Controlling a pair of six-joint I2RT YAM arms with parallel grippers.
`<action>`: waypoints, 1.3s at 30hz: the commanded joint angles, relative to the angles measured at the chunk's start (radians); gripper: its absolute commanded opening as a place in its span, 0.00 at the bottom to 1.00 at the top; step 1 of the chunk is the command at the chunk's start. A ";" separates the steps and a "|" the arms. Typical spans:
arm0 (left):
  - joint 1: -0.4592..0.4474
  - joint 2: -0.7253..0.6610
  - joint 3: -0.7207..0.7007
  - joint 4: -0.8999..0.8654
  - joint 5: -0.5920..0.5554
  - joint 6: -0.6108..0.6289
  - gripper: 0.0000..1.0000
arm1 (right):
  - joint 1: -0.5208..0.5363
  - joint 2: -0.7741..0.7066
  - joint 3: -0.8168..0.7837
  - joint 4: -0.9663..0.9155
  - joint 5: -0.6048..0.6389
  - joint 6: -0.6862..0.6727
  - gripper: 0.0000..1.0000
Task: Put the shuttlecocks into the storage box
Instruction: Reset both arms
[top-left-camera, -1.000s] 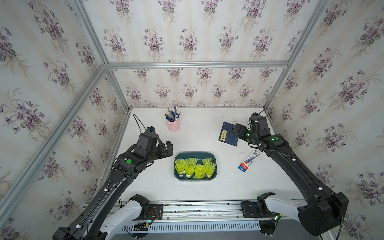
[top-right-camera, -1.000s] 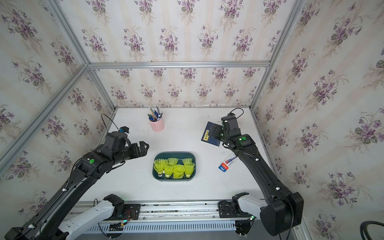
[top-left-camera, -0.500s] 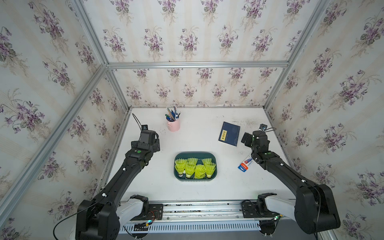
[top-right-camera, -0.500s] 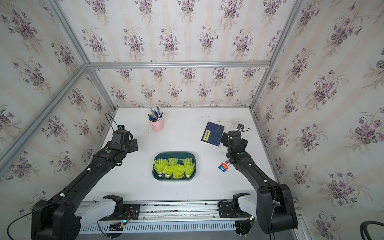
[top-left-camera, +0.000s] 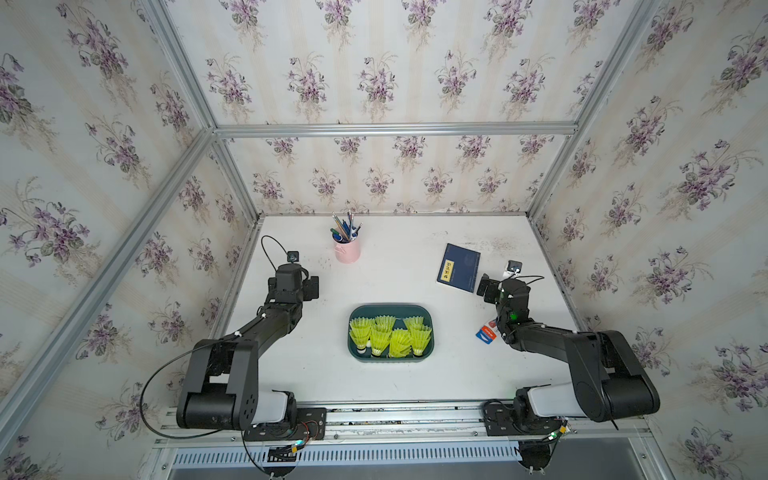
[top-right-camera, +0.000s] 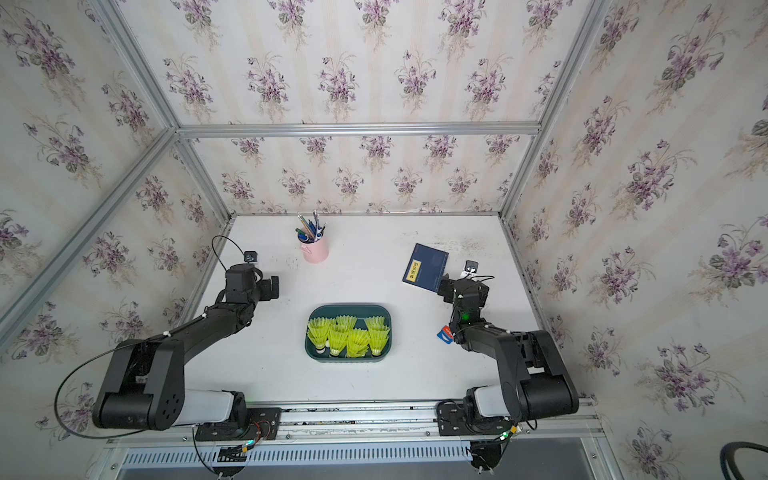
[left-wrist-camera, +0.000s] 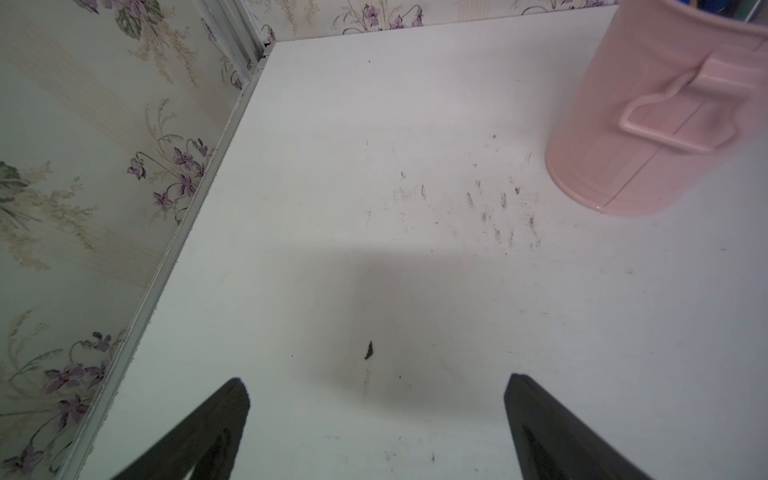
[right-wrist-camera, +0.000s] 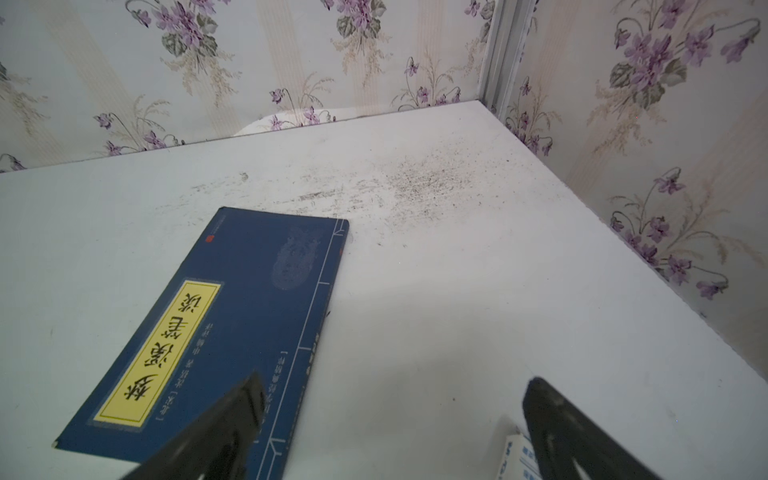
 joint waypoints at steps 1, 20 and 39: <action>0.002 0.042 0.019 0.087 0.051 0.034 1.00 | -0.008 0.024 0.012 0.115 -0.021 -0.037 1.00; 0.003 0.063 -0.257 0.617 0.053 0.055 1.00 | -0.056 0.112 -0.237 0.710 -0.120 -0.112 1.00; 0.022 0.073 -0.161 0.437 0.097 0.042 1.00 | -0.086 0.120 -0.142 0.534 -0.197 -0.104 1.00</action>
